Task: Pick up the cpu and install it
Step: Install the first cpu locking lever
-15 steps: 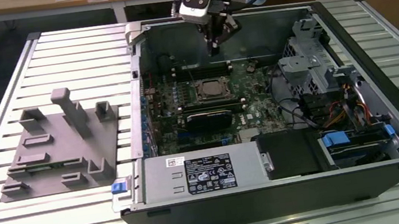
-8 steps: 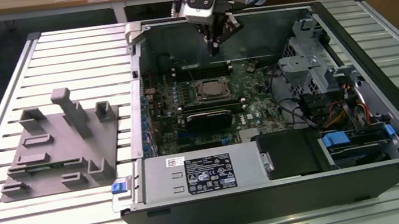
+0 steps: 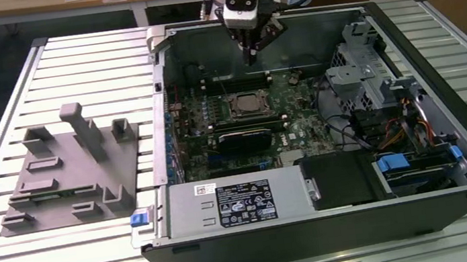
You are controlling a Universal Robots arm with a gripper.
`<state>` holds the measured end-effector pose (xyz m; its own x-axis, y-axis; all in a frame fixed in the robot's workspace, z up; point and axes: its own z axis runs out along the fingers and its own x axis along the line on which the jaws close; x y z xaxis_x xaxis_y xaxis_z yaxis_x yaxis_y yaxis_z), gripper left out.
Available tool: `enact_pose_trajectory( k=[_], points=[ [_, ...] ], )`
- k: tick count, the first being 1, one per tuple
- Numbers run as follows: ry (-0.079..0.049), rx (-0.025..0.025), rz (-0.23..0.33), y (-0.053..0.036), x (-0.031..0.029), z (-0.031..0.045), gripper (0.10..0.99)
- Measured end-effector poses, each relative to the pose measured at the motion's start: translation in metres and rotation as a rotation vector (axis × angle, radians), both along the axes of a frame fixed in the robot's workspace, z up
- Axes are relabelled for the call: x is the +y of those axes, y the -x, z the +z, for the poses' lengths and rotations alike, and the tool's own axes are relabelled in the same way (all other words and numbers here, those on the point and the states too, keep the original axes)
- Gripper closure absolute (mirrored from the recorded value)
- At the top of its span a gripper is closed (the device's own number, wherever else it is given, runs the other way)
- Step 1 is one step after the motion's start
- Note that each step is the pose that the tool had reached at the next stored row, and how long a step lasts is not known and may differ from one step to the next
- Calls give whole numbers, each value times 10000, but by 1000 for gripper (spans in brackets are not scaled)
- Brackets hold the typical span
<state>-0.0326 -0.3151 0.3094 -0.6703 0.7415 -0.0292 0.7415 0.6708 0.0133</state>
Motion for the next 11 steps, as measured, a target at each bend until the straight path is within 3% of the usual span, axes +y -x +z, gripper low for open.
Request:
enact_pose_trajectory(
  k=[11],
  points=[
    [0, 1, 1536, 0, 0, 0, 980]
  ],
)
